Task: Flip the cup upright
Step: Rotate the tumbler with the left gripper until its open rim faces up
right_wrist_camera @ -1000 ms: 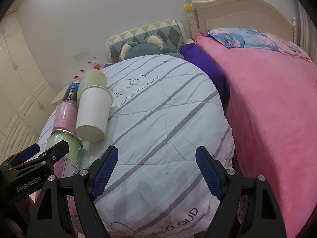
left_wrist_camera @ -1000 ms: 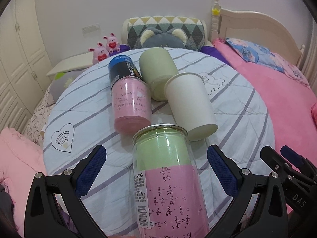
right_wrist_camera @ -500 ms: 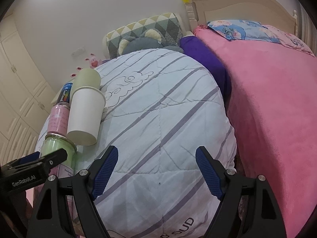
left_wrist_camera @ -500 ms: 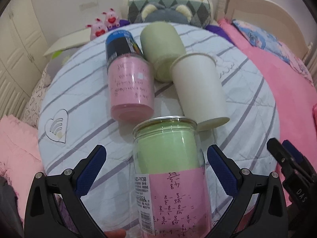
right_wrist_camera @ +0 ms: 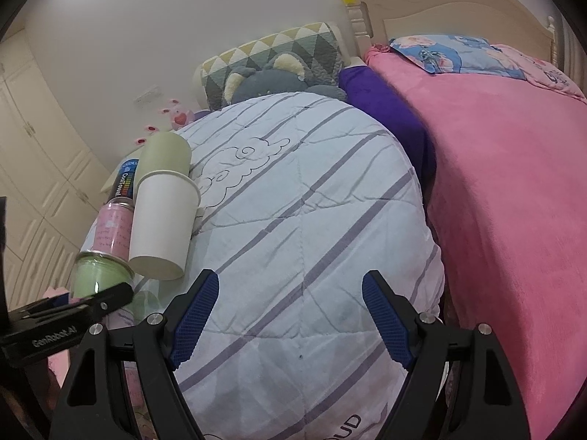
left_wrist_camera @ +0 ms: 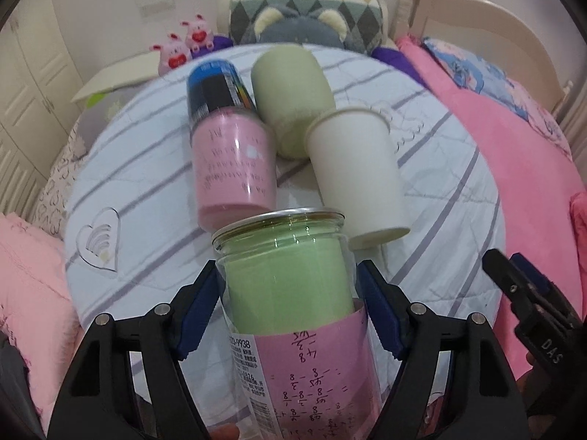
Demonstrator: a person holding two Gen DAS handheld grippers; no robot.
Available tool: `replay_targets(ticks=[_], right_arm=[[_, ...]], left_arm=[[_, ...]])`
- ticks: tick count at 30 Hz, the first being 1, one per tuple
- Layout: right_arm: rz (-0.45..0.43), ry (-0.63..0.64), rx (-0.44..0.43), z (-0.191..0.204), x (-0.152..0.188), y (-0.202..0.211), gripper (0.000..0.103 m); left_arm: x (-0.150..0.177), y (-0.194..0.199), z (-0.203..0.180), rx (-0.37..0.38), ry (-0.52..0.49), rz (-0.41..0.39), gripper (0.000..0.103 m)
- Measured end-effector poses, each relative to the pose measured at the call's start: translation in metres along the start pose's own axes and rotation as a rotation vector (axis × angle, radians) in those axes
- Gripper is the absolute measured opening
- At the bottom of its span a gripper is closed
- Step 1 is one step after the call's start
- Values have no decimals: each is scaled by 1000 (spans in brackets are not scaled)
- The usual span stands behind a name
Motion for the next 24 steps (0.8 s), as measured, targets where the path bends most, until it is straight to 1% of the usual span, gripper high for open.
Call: replay_targets(ticks=[6,9,18,20,24], right_arm=[[0,-6,-1,0,1,1,82],[-4,-5,5,-2,1,3,82],[-8,-17,12,-6,2,5,82],[-11,-20,16,-7,1,6,82],[-10,-18,20,-8,3,8,82]], left_arm=[[-12,16,1,-31,-29,-86,76],[-17,21,-1,-18,-39,-119,76],[-35,36,-13,16,-76,-255,75],[-37,39,-15,13,-88,-298,75],[-32,38,-18,4,-102,-317,75]])
Point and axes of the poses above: each gripper's, at about its wrist camera, not at the fingertips, and y roughly against the way its jaws point, z to its left, x to its underside, the point moved 7 cm from there along -y, roughly the way its jaws point, and after that the axes turned 5 degrees about -z, right-handed, at the moved point
